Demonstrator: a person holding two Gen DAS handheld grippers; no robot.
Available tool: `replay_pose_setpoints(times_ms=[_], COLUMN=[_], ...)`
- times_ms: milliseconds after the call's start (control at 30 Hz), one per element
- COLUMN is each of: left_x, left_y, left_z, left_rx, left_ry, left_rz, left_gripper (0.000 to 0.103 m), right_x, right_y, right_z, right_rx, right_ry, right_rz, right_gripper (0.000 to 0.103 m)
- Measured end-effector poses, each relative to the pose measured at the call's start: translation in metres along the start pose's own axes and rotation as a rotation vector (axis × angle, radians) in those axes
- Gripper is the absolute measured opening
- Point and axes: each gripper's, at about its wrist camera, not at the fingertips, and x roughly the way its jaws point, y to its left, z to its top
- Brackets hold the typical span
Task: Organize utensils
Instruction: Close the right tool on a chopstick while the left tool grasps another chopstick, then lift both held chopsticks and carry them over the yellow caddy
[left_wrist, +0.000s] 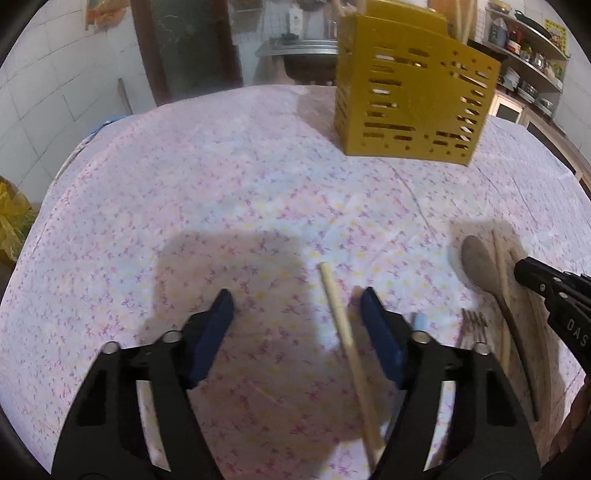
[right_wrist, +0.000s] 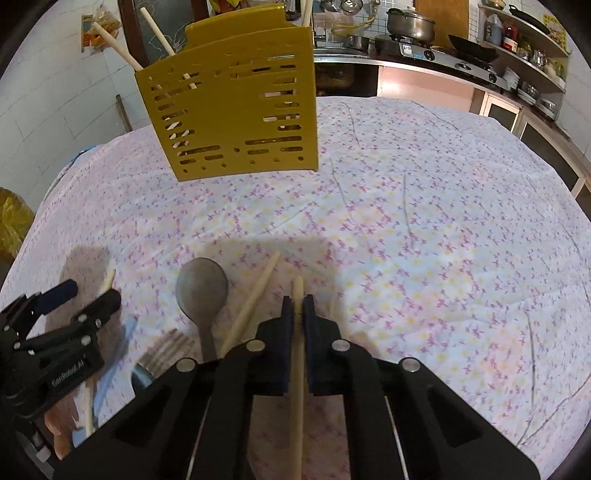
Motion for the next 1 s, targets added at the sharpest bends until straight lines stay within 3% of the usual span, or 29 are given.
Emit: replay_pose_setpoints(times_ms=[200, 300, 533, 767, 1000], left_x=[-0.005, -0.004, -0.007, -0.04, -0.079], left_y=[-0.013, -0.017, -0.018, -0.011, 0.002], left_z=[0.003, 0.005, 0.005, 0.01, 0.016], left_rx=[0.045, 0.048, 0.044, 0.025, -0.014], left_ry=[0.033, 0.029, -0.001, -0.118, -0.24], left_rz=[-0.033, -0.041, -0.054, -0.087, -0.114], left_gripper=[0.021, 0.009, 0.006, 0.004, 0.004], right_x=[0.002, 0.002, -0.004, -0.027, -0.071], right_y=[-0.006, -0.008, -0.013, -0.02, -0.018], right_z=[0.001, 0.0, -0.005, -0.002, 0.004], right_rx=[0.016, 0.018, 0.033, 0.051, 0.04], right_ry=[-0.009, -0.022, -0.048, -0.135, -0.283], right_rz=[0.012, 0.018, 0.024, 0.027, 0.027], right_gripper=[0.006, 0.006, 0.006, 0.006, 0.006])
